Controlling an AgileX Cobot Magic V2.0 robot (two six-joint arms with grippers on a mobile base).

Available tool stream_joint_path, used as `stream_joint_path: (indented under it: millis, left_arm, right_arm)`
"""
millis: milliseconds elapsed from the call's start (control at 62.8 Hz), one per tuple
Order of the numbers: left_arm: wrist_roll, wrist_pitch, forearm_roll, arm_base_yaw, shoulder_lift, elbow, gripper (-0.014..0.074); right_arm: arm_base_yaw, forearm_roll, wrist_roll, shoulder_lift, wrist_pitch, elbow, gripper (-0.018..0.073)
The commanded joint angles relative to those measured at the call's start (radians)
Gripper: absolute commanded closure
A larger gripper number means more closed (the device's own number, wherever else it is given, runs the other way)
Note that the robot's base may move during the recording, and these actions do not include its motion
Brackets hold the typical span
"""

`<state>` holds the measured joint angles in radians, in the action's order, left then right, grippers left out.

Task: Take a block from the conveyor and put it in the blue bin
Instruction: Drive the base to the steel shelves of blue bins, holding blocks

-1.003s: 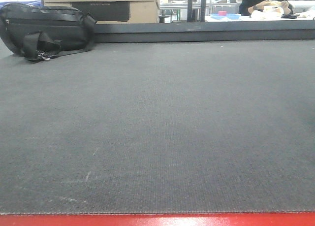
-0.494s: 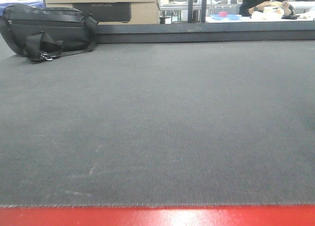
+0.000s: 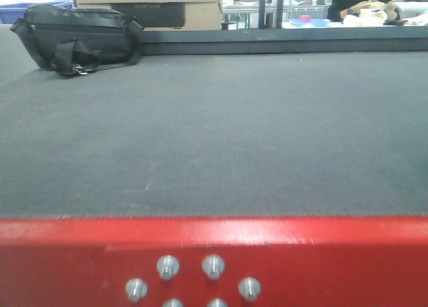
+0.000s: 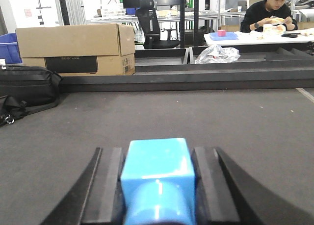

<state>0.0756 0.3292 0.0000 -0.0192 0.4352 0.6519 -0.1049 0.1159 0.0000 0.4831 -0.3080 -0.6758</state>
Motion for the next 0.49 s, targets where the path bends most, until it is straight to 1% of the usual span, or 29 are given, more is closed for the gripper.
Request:
stream_joint_path:
  millis: [0,287,478]
  left_arm:
    - [0.002,-0.019,0.0,-0.004,-0.007,-0.003,0.0708]
    - [0.002,-0.019,0.0,-0.004,-0.014,-0.003,0.0708]
    - [0.002,-0.019,0.0,-0.004,-0.051,-0.003,0.0708]
  right_arm:
    - [0.004,-0.011,0.0,-0.006,0.029,-0.003,0.0721]
    - [0.004,-0.011,0.0,-0.006,0.029,-0.003,0.0721]
    - [0.004,-0.011,0.0,-0.006,0.03,-0.003,0.0721]
